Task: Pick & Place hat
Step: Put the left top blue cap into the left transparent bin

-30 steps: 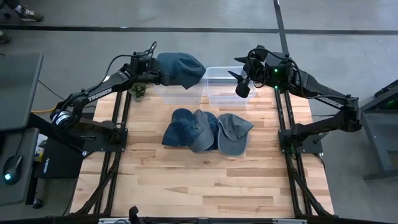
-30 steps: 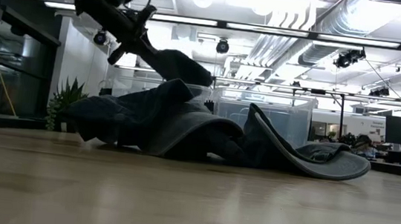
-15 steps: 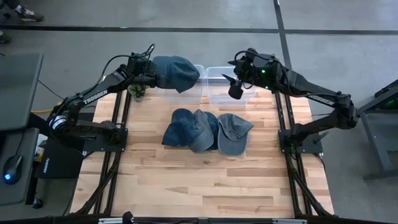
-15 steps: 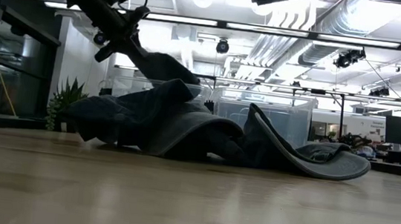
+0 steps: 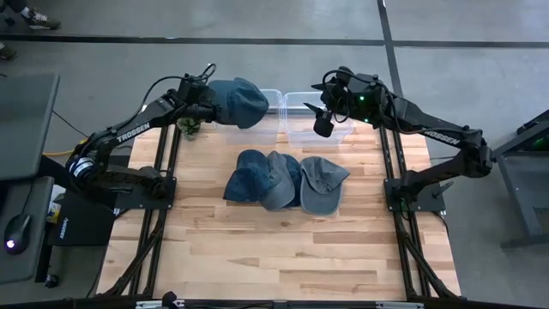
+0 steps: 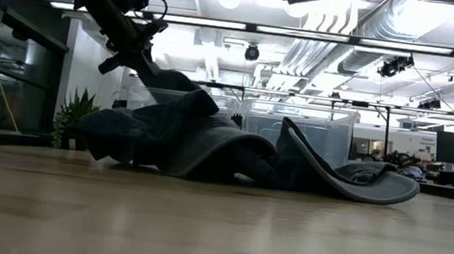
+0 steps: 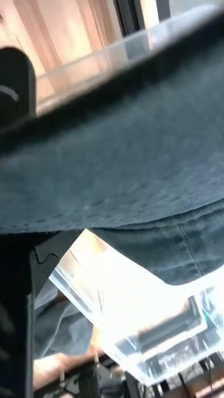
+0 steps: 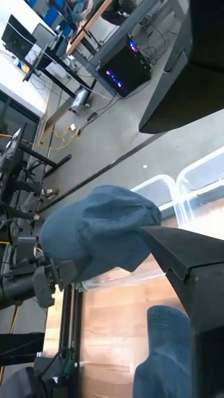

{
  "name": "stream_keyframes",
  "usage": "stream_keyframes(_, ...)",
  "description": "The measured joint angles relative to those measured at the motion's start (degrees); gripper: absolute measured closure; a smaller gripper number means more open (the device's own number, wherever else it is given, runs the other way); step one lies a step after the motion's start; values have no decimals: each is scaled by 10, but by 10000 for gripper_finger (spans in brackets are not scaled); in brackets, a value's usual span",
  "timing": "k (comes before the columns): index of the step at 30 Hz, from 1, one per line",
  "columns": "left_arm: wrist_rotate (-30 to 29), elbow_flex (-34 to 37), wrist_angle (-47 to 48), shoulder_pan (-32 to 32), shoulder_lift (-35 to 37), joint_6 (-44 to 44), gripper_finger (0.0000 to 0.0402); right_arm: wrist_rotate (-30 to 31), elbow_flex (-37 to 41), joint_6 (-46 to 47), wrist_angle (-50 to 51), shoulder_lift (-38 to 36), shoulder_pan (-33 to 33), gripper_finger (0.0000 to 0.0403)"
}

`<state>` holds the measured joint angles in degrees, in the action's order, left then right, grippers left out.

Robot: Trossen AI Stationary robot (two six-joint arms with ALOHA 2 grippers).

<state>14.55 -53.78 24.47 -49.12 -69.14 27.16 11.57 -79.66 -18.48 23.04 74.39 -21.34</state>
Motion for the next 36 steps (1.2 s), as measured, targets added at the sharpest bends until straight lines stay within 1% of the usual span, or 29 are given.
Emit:
stream_keyframes(3, -1, 0, 4, 0, 0, -4, 396, -4, 0, 4, -2, 0, 0, 151)
stream_keyframes(10, -17, 0, 29, 0, 0, -14, 396, -42, 0, 22, 3, 0, 0, 151)
stream_keyframes(19, -23, 0, 45, 0, 0, -17, 396, -43, 0, 24, 3, 0, 0, 151)
stream_keyframes(23, -16, 0, 45, 0, 0, -14, 393, -43, 0, 26, 3, 0, 0, 151)
stream_keyframes(31, -17, 0, 45, 0, 0, -14, 319, -45, 0, 26, 3, 0, 0, 151)
stream_keyframes(36, -17, 0, 41, 0, 0, -31, 274, -45, 0, 26, 3, 0, 0, 151)
